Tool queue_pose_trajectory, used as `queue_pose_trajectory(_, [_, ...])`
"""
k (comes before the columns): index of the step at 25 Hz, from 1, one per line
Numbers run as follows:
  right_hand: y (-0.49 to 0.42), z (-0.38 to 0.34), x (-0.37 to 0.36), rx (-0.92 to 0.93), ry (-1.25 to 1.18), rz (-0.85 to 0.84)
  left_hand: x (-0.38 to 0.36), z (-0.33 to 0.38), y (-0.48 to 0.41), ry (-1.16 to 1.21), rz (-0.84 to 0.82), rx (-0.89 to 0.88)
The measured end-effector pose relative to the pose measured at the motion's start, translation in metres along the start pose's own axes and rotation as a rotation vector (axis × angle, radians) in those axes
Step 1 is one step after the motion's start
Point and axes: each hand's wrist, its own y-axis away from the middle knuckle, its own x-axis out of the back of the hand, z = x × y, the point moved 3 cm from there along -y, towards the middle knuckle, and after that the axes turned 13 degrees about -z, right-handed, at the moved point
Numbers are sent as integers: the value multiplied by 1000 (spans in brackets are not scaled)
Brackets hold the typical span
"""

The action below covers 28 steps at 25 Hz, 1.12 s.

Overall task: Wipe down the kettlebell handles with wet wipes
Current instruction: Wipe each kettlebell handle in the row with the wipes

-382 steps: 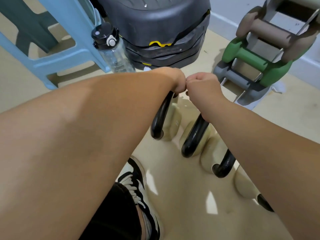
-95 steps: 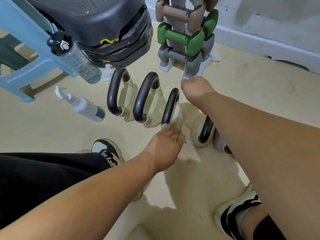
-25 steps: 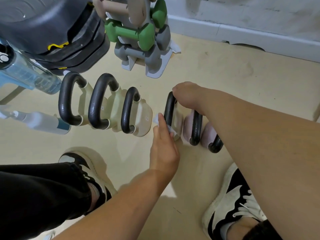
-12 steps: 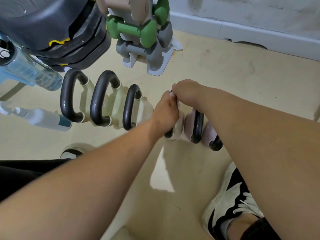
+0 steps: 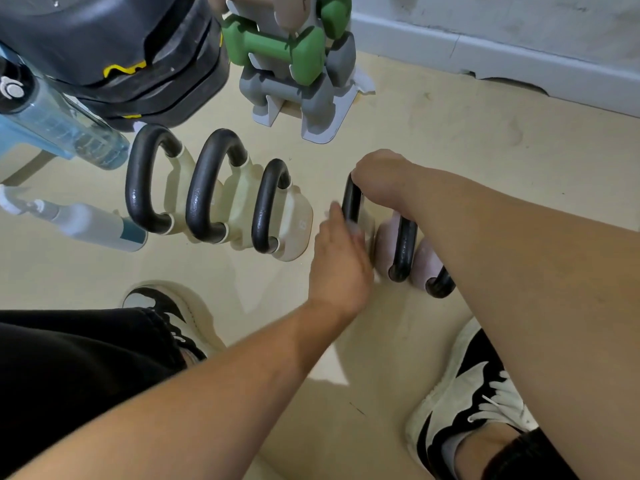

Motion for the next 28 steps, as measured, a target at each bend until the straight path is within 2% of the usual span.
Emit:
queue_pose_trajectory(1, [2,-1,2,5,10,-4,5,5,-25,-75,-27,-4])
queue_pose_trajectory(4, [8,1,3,30,-120,-18,21,20,-96,-266,-256,-6])
queue_pose_trajectory(6, [8,3,4,34,-206,-5,22,21,-108,-252,-339,-52])
queue_pose_trajectory(7, [11,4,3,46,-263,12,19,19,-100,-246,-343,-97])
queue_pose_trajectory(9, [11,9,6,33,-334,34,13,14,-62,-299,-229,-185])
queue_pose_trajectory(11, [9,11,7,31,-355,46,8,3,-14,-416,-131,-331])
queue_pose_trajectory(14, [13,8,5,40,-344,11,-1,-26,33,-795,-53,-548])
queue_pose_trajectory(17, [14,7,3,47,-318,12,2,-46,35,-935,-32,-758])
queue_pose_trajectory(20, [17,7,1,19,-360,-12,19,-54,19,-1242,-207,-1061])
queue_pose_trajectory(22, [20,3,0,6,-382,-15,37,-40,-2,-1266,-290,-1169])
queue_pose_trajectory(24, [19,1,2,14,-407,17,44,-14,-25,-1174,-275,-1087])
queue_pose_trajectory(26, [16,-1,9,30,-428,127,37,10,-41,-1012,-202,-836])
queue_pose_trajectory(28, [13,-3,21,69,-394,266,23,17,-35,-701,-122,-513])
